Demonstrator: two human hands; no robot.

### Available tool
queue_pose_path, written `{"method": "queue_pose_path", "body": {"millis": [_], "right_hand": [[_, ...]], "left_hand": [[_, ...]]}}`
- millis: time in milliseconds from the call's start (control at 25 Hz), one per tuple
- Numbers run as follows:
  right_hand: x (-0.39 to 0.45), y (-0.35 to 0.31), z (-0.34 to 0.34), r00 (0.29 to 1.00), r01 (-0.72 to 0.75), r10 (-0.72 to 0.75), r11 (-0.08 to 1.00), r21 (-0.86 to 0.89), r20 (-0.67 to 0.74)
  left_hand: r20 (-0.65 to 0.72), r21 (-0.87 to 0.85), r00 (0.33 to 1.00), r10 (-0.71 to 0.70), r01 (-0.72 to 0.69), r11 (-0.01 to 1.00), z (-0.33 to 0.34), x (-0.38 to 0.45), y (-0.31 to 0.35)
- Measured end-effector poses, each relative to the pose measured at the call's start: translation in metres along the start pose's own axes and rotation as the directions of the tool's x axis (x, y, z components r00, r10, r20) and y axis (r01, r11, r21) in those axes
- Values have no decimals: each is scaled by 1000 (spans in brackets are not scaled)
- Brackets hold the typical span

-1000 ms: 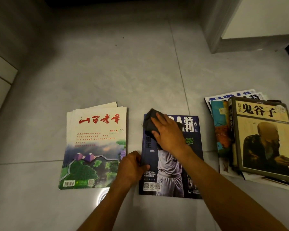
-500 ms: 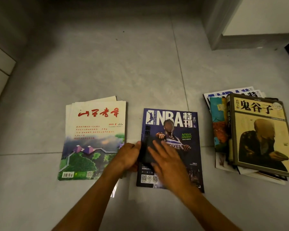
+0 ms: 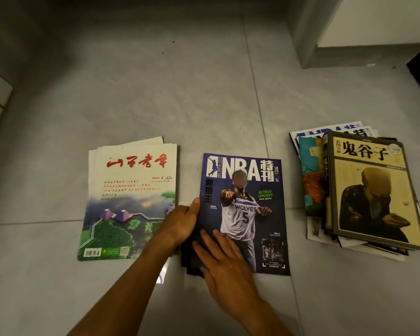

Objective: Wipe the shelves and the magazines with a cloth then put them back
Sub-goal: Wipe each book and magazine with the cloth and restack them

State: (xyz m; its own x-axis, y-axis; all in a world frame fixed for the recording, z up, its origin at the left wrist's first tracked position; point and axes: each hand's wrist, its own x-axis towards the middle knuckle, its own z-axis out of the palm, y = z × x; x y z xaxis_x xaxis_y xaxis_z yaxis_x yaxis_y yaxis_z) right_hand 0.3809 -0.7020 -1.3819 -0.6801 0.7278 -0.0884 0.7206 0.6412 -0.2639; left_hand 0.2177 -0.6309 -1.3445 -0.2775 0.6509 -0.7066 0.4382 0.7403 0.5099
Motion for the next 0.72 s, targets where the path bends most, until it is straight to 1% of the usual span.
{"method": "queue_pose_path", "body": {"millis": [80,160,200,240,320,360,440,480,520,600,680,720], "right_hand": [[0,21,-6,1000,28,-27,999,-32,8],[-22,55,-4,1000,-18,17,997,-80,-20],[-36,73,-2,997,-72,69,994,-87,-39],[-47,90,-1,990,-132,127,988,-86,-63],[-49,111,-4,968,-237,232,970,-48,-94],[-38,113,-6,954,-283,279,959,-24,-109],[3,100,-12,927,-353,351,936,11,-134],[31,89,-14,923,-352,353,935,34,-150],[60,76,-16,933,-317,325,946,70,-153],[107,57,-18,974,-193,206,973,127,-96],[128,71,-26,996,-61,67,993,102,-53],[131,92,-31,997,-56,60,994,92,-42]], "left_hand": [[12,-33,1000,13,-13,999,-1,-1,0],[78,-114,997,3,6,993,-3,-4,-1],[102,-122,995,16,-3,993,-3,-5,-3],[103,-66,994,38,-31,997,-1,-4,-4],[56,89,995,85,-90,992,0,-4,-6],[32,132,993,113,-116,984,1,-4,-6],[26,171,988,153,-155,973,4,0,-8],[26,181,987,156,-158,971,5,1,-9],[25,185,988,155,-157,970,5,2,-12],[23,180,987,161,-163,970,7,5,-15],[26,176,987,156,-158,972,7,5,-16],[31,161,988,149,-152,975,7,7,-16]]}}
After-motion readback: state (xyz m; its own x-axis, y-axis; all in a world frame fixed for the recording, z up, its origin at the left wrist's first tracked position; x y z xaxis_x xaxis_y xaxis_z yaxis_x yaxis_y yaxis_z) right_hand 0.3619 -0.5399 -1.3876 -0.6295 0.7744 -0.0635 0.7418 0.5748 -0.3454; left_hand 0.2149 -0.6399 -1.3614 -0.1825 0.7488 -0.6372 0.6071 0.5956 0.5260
